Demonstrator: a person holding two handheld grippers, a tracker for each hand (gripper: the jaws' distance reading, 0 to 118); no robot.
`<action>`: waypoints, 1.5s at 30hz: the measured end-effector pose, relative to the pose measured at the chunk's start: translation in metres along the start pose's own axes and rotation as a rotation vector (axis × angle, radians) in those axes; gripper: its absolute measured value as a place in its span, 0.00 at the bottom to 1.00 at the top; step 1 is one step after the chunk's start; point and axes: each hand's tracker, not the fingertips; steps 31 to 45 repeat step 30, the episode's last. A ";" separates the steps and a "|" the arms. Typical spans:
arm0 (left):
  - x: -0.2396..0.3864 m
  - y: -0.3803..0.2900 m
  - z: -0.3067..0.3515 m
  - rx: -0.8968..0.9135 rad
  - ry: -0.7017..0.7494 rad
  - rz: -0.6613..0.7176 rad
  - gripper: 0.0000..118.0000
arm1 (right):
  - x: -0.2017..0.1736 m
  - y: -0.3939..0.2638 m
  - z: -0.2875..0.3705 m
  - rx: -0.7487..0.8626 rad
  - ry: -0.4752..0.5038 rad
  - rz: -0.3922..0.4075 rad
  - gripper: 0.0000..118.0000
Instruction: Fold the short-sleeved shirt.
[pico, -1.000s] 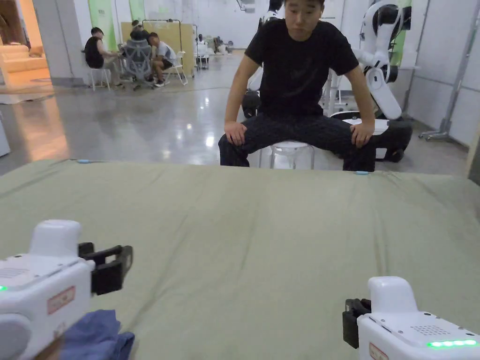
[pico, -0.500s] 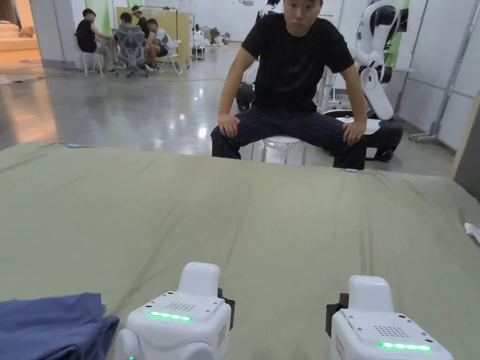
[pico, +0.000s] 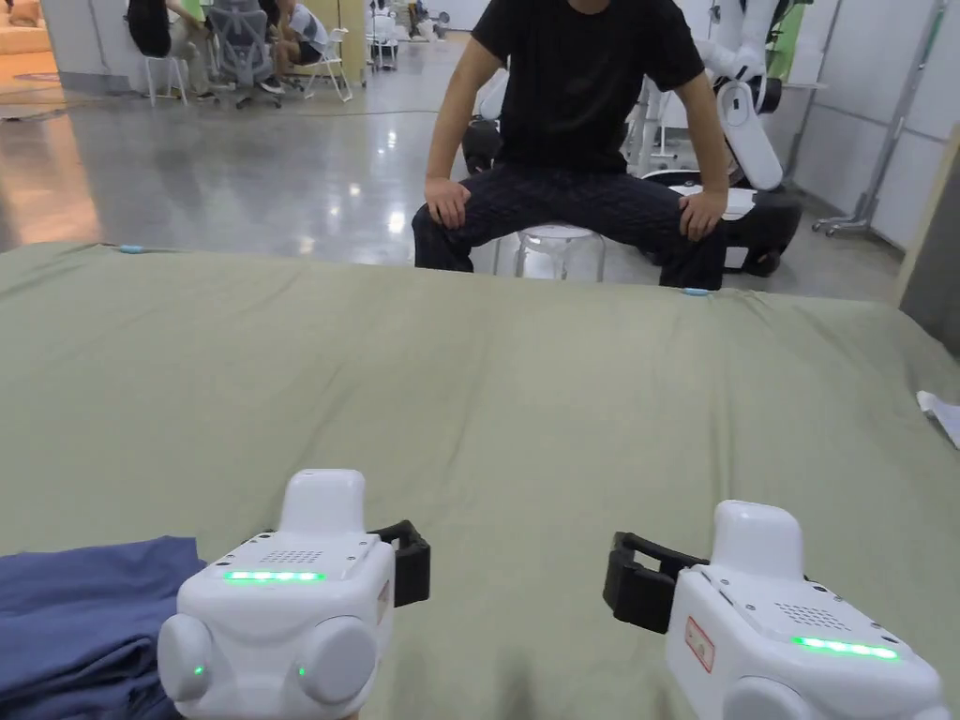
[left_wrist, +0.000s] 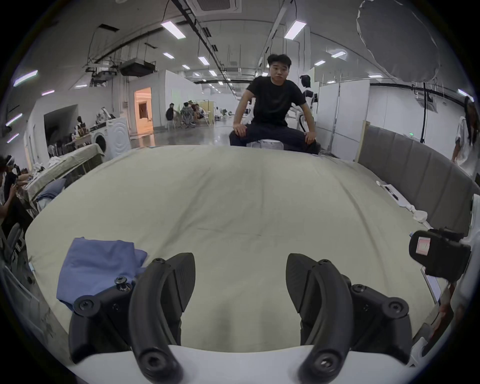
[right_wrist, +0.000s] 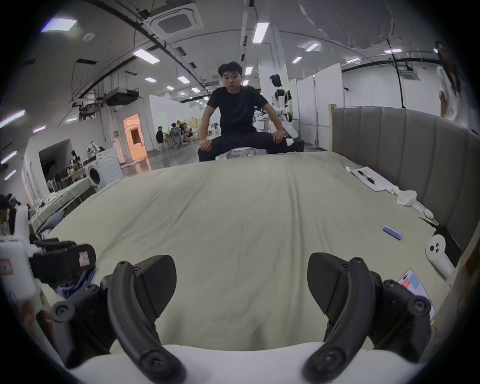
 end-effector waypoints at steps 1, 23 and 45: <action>-0.001 0.000 0.000 -0.002 0.002 0.012 0.62 | -0.003 0.001 -0.002 -0.018 0.004 0.012 0.91; 0.011 -0.004 -0.002 -0.044 -0.127 0.048 0.62 | 0.000 -0.009 -0.023 -0.109 0.057 -0.241 1.00; 0.017 -0.007 -0.004 -0.055 -0.146 0.046 0.62 | -0.005 -0.014 -0.025 -0.126 -0.005 -0.186 0.99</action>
